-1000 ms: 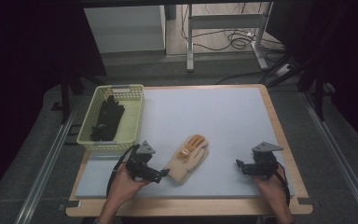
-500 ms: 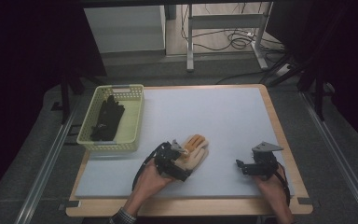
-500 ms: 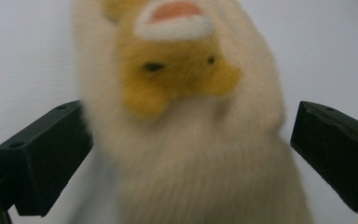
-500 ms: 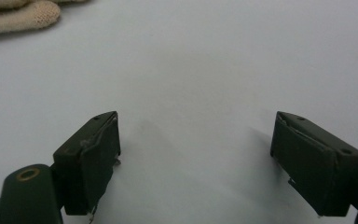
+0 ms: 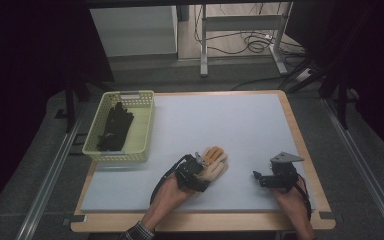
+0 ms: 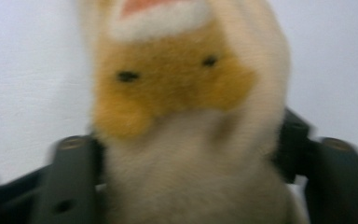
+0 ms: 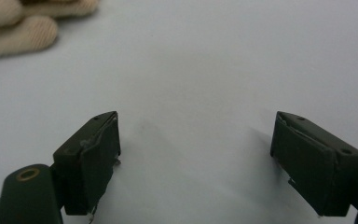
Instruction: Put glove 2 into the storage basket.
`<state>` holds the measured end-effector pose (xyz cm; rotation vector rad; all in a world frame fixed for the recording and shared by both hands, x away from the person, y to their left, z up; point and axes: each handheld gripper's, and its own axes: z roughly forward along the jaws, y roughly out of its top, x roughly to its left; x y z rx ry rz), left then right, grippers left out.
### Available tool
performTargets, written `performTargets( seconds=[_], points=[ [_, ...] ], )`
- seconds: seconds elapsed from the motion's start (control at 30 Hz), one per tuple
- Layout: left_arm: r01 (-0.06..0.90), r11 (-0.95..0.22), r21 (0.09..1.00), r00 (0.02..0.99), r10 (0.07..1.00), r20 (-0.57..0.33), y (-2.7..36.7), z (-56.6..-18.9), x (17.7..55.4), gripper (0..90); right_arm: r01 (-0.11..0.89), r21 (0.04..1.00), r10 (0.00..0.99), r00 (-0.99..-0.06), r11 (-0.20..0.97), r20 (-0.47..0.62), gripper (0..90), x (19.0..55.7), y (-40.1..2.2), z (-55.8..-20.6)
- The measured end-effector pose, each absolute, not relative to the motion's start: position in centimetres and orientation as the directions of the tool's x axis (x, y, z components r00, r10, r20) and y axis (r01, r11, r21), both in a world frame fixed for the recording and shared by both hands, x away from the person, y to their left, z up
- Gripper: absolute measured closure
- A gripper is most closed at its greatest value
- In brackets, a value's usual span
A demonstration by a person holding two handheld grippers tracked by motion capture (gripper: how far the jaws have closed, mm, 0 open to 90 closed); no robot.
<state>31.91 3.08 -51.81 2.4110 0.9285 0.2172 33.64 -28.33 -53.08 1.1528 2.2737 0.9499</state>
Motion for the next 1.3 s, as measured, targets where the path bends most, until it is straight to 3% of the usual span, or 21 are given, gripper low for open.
performTargets(
  seconds=[0.1, 0.23, 0.7, 1.3],
  points=[
    [0.573, -0.618, 0.539, 0.757, 0.651, -0.058, 3.1, -51.6, 31.9, 58.2, 0.535, 0.731, 0.82, -0.569, 0.424, -0.059, 15.8, 33.6, -28.3, -53.1],
    [0.577, -0.609, 0.545, 0.758, 0.648, -0.078, 3.5, -51.1, 32.1, 63.7, 0.535, 0.731, 0.82, -0.569, 0.423, -0.058, 15.8, 33.6, -28.3, -53.1],
    [0.626, -0.516, 0.585, 0.661, 0.749, -0.048, 8.5, -46.2, 35.0, 63.2, 0.536, 0.731, 0.82, -0.569, 0.422, -0.057, 15.7, 33.6, -28.3, -53.1],
    [0.707, -0.341, 0.619, 0.4, 0.915, 0.048, 18.9, -39.7, 39.4, 61.3, 0.535, 0.732, 0.821, -0.569, 0.421, -0.056, 15.8, 33.6, -28.3, -53.1]
  ],
)
